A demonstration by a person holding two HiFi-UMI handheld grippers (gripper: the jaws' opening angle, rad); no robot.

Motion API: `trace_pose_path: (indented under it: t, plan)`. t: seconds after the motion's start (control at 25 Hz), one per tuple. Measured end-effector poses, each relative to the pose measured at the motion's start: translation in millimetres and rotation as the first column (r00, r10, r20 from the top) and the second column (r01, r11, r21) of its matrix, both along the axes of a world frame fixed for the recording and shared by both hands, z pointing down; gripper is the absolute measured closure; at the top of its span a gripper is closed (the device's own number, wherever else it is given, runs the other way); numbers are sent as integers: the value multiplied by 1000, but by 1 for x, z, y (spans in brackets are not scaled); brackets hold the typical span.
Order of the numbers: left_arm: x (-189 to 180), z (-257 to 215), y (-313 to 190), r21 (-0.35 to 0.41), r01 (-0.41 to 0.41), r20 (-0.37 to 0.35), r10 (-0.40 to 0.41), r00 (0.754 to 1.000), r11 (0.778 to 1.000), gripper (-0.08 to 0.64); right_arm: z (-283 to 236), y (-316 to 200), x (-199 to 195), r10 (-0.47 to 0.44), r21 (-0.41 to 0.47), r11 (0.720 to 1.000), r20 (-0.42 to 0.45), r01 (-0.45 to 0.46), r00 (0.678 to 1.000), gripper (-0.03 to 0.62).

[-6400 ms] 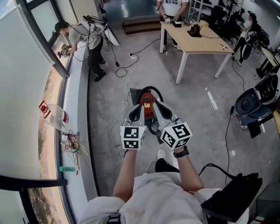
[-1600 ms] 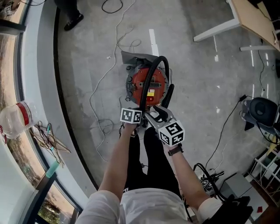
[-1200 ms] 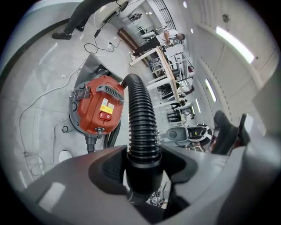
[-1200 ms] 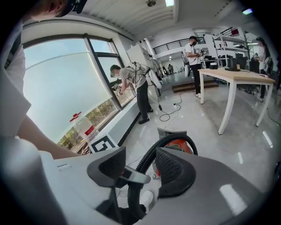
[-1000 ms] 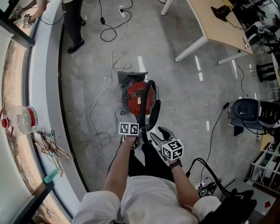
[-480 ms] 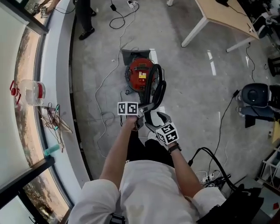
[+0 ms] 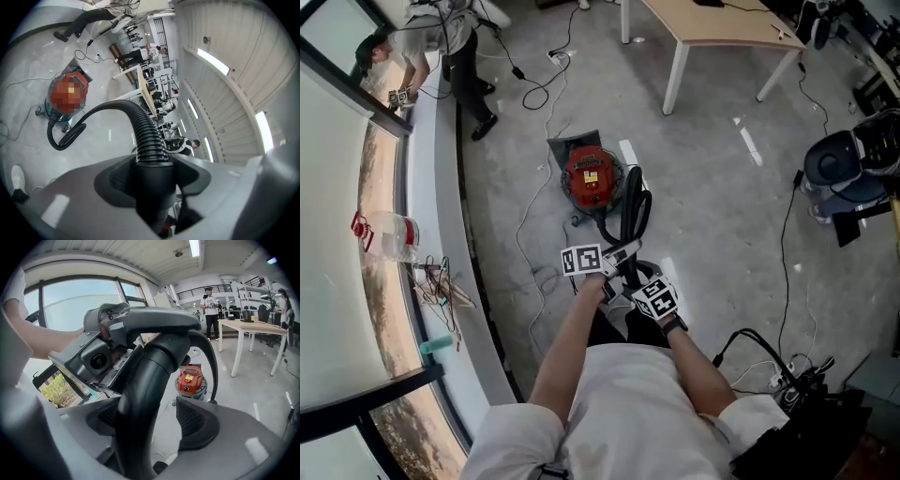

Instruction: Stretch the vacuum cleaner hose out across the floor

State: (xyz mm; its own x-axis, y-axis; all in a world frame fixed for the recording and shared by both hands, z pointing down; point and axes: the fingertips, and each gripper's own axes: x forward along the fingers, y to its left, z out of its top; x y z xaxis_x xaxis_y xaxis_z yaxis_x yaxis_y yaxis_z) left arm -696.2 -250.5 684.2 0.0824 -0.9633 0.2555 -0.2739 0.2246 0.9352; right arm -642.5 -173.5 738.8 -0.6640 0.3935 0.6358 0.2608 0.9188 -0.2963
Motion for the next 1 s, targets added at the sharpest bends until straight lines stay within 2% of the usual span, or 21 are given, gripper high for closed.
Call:
trace_pose_path:
  t: [0.16,0.24,0.28,0.36,0.4,0.52,0.68,0.8,1.0]
  plan:
    - [27,-14,18,51,8,-38,-6,999,999,331,-7,26,26,15,24,1000,22,-16,1000,268]
    - [42,-21,32,66,-2,-37,5,999,998,331,-11,42,39,33,49,998,27,-34,999,315]
    - [49,-25,41,72,-16,-30,18,999,997,331,-13,51,46,51,61,997,28,-53,998,341]
    - [65,-32,65,91,-42,-30,45,999,995,331,-19,74,62,88,101,991,34,-92,995,454]
    - [74,-35,78,104,-53,-38,57,998,993,331,-21,87,70,101,132,986,36,-105,994,487]
    - [99,-34,116,136,-81,-72,91,993,987,331,-18,122,96,125,196,972,21,-127,992,495]
    - [144,-35,144,155,-122,-111,140,984,980,331,-19,150,142,137,224,966,-18,-129,990,495]
    - [197,-46,142,181,-183,-112,205,972,966,331,-28,148,191,184,257,951,-22,-172,983,497]
    - [289,-66,127,213,-295,-73,317,946,931,331,-42,135,271,294,288,914,18,-287,955,497]
